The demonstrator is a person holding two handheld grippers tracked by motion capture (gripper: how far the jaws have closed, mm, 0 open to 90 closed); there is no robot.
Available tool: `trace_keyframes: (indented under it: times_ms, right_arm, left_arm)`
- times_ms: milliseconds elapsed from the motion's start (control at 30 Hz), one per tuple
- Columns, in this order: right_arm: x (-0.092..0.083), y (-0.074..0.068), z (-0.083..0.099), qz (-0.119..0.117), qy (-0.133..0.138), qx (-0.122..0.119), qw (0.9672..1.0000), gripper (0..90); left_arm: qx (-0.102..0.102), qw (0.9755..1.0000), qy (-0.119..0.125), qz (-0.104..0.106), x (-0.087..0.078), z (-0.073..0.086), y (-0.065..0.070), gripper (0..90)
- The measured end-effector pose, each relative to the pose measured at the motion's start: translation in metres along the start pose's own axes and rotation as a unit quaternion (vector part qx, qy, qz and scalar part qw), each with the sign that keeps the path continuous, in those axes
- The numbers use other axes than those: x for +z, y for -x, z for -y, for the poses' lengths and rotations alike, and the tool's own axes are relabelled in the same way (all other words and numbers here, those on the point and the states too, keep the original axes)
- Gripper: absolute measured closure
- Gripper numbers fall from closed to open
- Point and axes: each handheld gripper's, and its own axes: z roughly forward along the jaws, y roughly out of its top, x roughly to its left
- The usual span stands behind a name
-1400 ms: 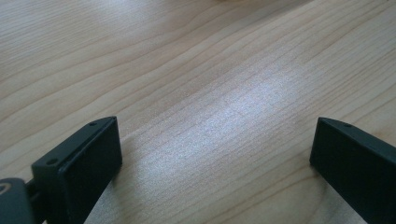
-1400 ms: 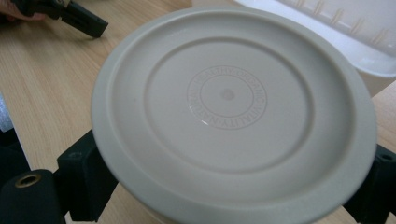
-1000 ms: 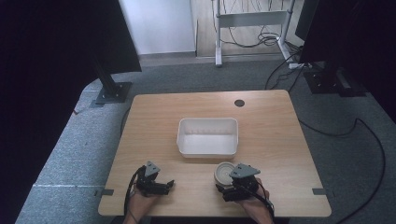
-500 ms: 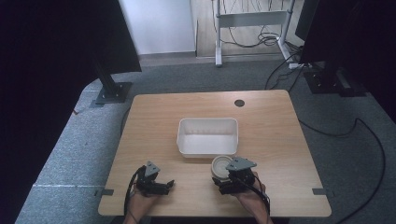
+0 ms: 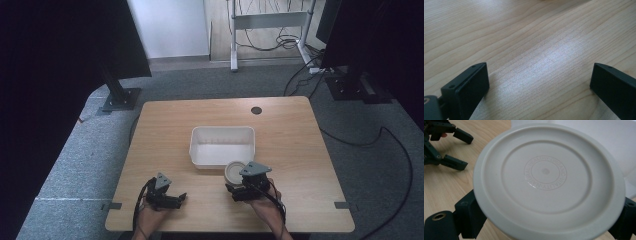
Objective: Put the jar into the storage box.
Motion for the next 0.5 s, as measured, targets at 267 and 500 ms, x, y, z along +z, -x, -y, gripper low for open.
trace_keyframes:
  times_ms: [267, 500]
  right_arm:
    - [0.006, 0.002, -0.008, 0.004, 0.000, -0.001, 1.0000, 9.4]
    - [0.012, 0.006, -0.017, 0.009, -0.001, -0.001, 1.0000, 9.4]
  left_arm:
    - [0.000, 1.0000, 0.000, 0.000, 0.000, 0.000, 0.000, 1.9]
    - [0.000, 1.0000, 0.001, 0.000, 0.000, 0.000, 0.000, 1.9]
